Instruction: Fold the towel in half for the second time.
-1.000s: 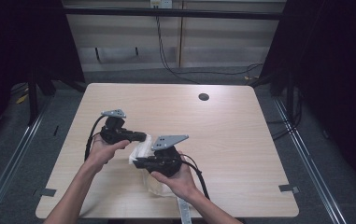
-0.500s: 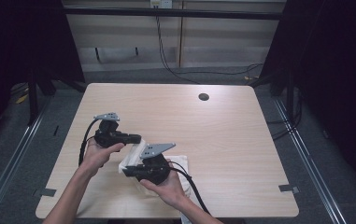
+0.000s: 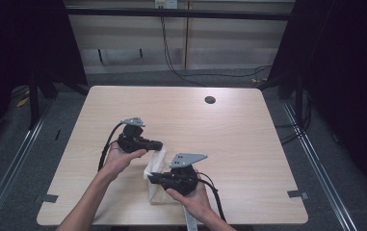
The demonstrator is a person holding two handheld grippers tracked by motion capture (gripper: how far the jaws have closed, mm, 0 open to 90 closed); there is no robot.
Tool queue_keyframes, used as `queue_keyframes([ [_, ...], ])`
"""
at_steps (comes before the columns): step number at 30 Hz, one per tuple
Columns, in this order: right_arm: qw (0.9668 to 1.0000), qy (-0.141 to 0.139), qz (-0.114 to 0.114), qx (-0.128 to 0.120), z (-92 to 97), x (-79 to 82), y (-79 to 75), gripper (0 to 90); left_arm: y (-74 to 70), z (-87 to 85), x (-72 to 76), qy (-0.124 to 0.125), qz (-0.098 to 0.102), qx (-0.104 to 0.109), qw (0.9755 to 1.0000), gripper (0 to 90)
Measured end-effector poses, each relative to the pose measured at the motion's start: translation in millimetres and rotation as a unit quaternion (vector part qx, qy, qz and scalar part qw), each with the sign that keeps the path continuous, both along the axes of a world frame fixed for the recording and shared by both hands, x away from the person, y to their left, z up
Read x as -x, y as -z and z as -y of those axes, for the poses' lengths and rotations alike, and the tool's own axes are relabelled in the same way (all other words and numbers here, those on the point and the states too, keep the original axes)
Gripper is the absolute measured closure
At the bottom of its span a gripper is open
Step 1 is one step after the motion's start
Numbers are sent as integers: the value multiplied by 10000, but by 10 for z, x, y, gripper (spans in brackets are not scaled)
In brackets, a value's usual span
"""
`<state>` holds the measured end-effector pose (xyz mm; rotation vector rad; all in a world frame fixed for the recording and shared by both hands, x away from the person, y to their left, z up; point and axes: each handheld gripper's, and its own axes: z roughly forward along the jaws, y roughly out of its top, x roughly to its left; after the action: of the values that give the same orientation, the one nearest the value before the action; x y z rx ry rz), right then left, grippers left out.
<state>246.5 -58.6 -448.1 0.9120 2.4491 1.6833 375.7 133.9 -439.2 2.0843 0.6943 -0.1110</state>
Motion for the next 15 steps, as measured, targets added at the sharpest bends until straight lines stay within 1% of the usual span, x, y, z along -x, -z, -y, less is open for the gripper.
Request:
queue_keyframes([
  [2, 9999, 99, -11, -49, 71, 22, -2, 867, 21, 65, 2, 29, -23, -39, 10000, 860],
  [3, 9999, 126, 7, -30, 100, 31, 0, 867, 33, 94, 2, 40, -16, -106, 9999, 860],
  [8, 9994, 340, -58, 3, 229, 73, 59, 866, 131, 226, 5, 64, -102, -90, 9999, 860],
  [12, 9986, 514, -119, 10, 361, 121, 109, 864, 178, 307, 3, 92, -148, -88, 9998, 861],
  [15, 9977, 658, -174, 60, 464, 157, 139, 862, 207, 382, -1, 111, -192, -100, 9997, 861],
])
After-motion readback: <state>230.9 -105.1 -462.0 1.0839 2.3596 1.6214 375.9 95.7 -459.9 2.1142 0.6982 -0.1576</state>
